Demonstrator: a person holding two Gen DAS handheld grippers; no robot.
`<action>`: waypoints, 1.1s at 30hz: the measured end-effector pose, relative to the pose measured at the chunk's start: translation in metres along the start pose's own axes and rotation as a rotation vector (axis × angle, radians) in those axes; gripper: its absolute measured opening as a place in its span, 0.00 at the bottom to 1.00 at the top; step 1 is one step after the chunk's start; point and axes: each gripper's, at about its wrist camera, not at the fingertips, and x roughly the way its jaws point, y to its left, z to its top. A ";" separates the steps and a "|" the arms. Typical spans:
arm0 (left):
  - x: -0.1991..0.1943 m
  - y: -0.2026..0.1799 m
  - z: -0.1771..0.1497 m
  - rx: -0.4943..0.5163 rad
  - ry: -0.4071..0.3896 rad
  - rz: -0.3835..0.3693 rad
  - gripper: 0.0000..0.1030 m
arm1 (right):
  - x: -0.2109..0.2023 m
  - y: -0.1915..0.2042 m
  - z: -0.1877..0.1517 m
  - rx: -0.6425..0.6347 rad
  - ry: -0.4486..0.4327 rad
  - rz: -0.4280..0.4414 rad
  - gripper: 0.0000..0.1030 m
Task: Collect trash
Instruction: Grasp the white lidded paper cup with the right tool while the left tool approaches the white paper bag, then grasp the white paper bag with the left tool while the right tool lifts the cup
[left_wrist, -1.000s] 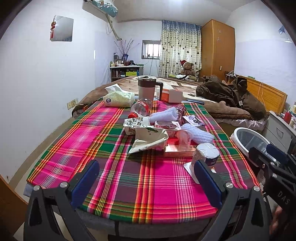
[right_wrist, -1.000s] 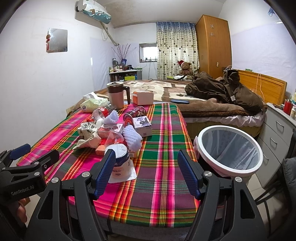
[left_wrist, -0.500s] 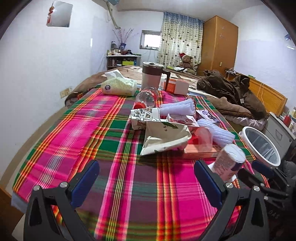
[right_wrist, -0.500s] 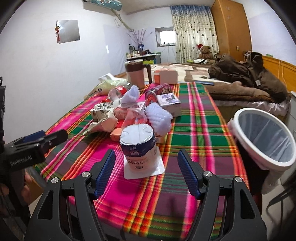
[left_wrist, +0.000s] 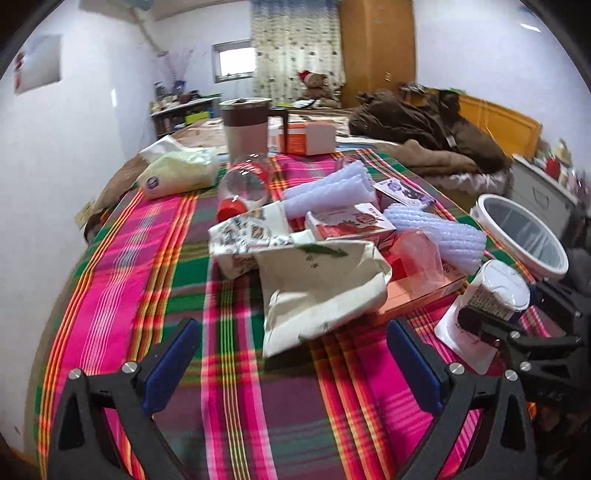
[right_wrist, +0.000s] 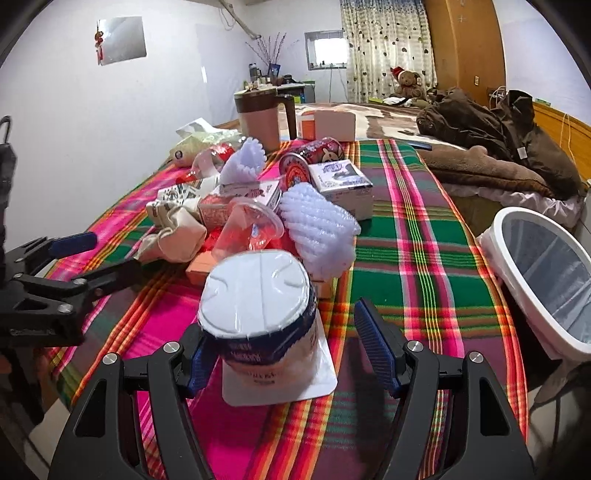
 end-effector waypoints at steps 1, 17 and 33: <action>0.003 -0.001 0.003 0.014 0.007 -0.016 0.96 | -0.001 -0.001 0.000 0.005 -0.002 0.003 0.67; 0.040 -0.005 0.045 0.218 0.006 -0.057 0.89 | 0.003 -0.018 0.013 0.026 0.013 -0.002 0.47; 0.034 -0.014 0.017 0.247 0.126 -0.205 0.89 | -0.003 -0.025 0.015 0.048 0.005 0.031 0.47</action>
